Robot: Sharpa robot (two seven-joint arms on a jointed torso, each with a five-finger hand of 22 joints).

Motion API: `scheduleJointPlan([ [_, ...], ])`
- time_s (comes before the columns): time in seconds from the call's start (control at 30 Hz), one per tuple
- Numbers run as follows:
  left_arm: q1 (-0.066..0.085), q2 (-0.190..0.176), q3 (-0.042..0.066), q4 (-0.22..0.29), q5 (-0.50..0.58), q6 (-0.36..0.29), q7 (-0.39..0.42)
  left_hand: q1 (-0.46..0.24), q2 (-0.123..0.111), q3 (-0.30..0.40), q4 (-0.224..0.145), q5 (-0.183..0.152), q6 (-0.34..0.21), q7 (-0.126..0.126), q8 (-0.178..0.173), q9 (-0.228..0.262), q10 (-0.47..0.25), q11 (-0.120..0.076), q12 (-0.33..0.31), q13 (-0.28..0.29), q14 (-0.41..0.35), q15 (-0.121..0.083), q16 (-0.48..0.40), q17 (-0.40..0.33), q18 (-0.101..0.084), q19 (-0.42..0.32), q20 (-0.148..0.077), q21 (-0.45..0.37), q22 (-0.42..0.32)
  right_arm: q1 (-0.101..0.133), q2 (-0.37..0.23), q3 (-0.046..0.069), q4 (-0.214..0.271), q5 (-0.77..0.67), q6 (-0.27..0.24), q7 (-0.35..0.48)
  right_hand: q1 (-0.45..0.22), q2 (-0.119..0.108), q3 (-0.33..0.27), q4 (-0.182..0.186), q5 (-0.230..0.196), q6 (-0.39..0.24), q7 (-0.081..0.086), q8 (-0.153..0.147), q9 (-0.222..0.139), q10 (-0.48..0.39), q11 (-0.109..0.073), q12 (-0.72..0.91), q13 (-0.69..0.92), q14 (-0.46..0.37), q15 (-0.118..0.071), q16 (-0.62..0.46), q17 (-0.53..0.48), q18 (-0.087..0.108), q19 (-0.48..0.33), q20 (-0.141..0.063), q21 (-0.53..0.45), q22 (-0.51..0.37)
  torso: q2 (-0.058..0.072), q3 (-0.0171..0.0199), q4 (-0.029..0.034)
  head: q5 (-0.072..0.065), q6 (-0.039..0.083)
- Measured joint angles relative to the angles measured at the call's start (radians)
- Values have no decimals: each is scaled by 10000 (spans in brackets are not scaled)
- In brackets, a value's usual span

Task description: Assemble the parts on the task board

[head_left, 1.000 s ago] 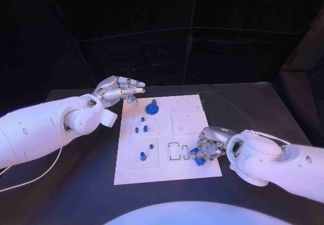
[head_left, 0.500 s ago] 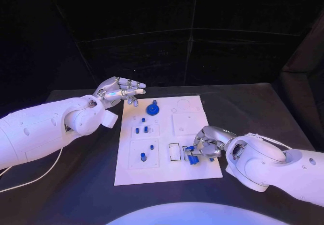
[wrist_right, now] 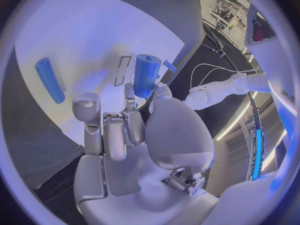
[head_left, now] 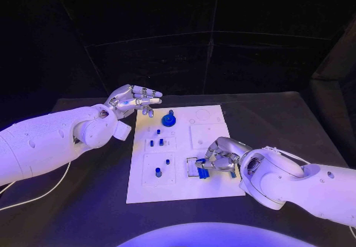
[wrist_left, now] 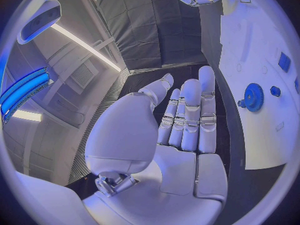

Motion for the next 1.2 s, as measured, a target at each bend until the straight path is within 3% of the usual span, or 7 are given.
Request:
scheduleJointPlan([
  [0.43,0,15,0,5,0,35,-32,0,0,0,0,0,0,0,0,1,0,0,0,0,0,0,0,1,0,0,0,0,1,4,689,4,-593,146,8,-126,-69,-69,-108,21,36,27,-9,-49,59,0,0,0,-1,0,0,-1,7,-1,0,0,0,9,3,0,-3,110,-41],
  [0.57,0,14,0,6,0,42,-41,0,0,0,1,0,0,0,0,0,0,0,0,0,0,0,0,1,-1,0,0,0,1,4,804,5,-692,155,39,-171,-190,-74,-225,23,-175,43,-19,-72,116,0,0,-1,-1,0,1,0,6,0,-1,0,0,9,2,0,-10,130,-54],
  [0.63,0,13,-1,6,0,44,-44,0,0,0,1,0,0,0,0,0,0,0,0,0,0,0,0,1,0,0,0,0,1,7,841,8,-735,155,59,-192,-350,-35,-343,14,-611,78,-32,-107,158,0,-1,-1,-1,0,0,-1,6,0,0,0,0,-4,0,0,-11,134,-58],
  [0.77,0,13,-1,6,0,49,-52,0,0,0,1,0,0,0,0,0,0,0,0,0,0,0,0,2,0,0,0,0,1,8,912,8,-794,148,104,-235,-918,-133,-652,21,-2844,130,-78,-190,237,1,-2,-69,-1,-1,0,-1,6,0,-1,0,0,-60,-5,-1,-11,134,-66],
  [0.9,0,13,-1,3,0,55,-59,0,0,1,1,0,0,-1,0,0,0,0,0,0,0,0,0,2,0,0,0,0,2,8,938,7,-838,117,120,-279,-1491,-703,-458,61,-4261,96,-43,-280,361,0,-2,-165,-2,-1,0,-1,5,0,-1,0,-67,-126,-9,-1,-14,139,-67],
  [1.1,1,13,-1,3,0,63,-70,0,0,0,1,0,1,-1,0,0,0,0,0,0,0,0,0,2,0,0,0,0,3,8,938,6,-850,40,111,-328,-2584,-1659,-336,94,-4575,27,34,-372,461,-3,1,-302,-2,-1,0,-1,5,0,-1,1,-117,-197,-11,-1,-18,142,-61],
  [1.2,1,8,-1,3,0,66,-75,0,0,0,1,0,1,-1,0,0,1,0,0,0,0,0,0,2,0,0,0,0,2,8,909,6,-832,-17,100,-343,-2699,-1765,-326,104,-4575,18,47,-433,454,-39,37,-381,-2,-1,0,-1,4,0,-1,1,-118,-228,-11,-1,-18,146,-59],
])
